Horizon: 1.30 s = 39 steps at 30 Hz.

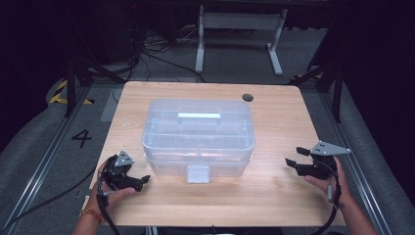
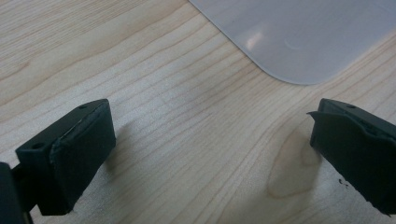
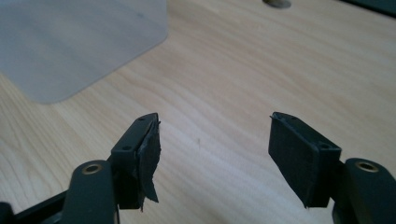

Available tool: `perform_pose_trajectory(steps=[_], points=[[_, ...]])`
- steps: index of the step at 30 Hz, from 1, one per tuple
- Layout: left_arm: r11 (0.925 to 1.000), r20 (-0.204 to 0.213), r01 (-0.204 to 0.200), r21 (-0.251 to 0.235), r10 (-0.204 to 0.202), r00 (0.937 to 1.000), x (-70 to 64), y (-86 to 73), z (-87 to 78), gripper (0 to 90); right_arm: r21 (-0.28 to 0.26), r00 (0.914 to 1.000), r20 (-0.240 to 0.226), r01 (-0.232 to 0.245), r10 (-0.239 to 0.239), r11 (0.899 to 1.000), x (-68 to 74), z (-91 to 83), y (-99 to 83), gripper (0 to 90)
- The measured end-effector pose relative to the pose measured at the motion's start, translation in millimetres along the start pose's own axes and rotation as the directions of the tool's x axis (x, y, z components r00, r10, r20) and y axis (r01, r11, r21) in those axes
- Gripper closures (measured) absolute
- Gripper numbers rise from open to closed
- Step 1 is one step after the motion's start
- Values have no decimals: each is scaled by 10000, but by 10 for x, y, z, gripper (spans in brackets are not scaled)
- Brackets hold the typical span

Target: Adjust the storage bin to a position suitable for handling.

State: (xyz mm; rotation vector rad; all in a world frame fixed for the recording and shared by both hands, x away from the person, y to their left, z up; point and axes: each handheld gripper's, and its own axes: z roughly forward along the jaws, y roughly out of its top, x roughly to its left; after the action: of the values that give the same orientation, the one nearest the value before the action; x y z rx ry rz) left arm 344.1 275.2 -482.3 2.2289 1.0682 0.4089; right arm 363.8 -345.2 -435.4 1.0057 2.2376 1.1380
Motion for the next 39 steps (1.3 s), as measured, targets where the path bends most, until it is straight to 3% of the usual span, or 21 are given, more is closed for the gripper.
perform_pose_trajectory(steps=[7, 12, 18, 28, 39], points=[[9996, -80, 286, -17, -287, 9996, -7, -32, -24, 7, -547, 9999, -82, 124, -128, 9984, -39, -98, 247, 346], [9996, -125, 265, -36, -265, 9996, -3, -37, -29, 10, -908, 9989, -169, 417, -434, 9950, -39, -149, 548, 346], [9995, -110, 322, 6, -322, 9994, -5, -39, -34, 10, -1069, 9953, -217, 917, -945, 9900, 19, -139, 812, 339], [9992, -116, 387, -36, -387, 9992, -3, -59, -47, 10, -1374, 9905, -361, 1269, -1330, 9824, 95, -115, 1110, 319], [9990, -114, 445, -39, -446, 9989, -11, -75, -58, 10, -1640, 9774, -790, 1813, -1961, 9697, 323, -35, 1523, 319]])
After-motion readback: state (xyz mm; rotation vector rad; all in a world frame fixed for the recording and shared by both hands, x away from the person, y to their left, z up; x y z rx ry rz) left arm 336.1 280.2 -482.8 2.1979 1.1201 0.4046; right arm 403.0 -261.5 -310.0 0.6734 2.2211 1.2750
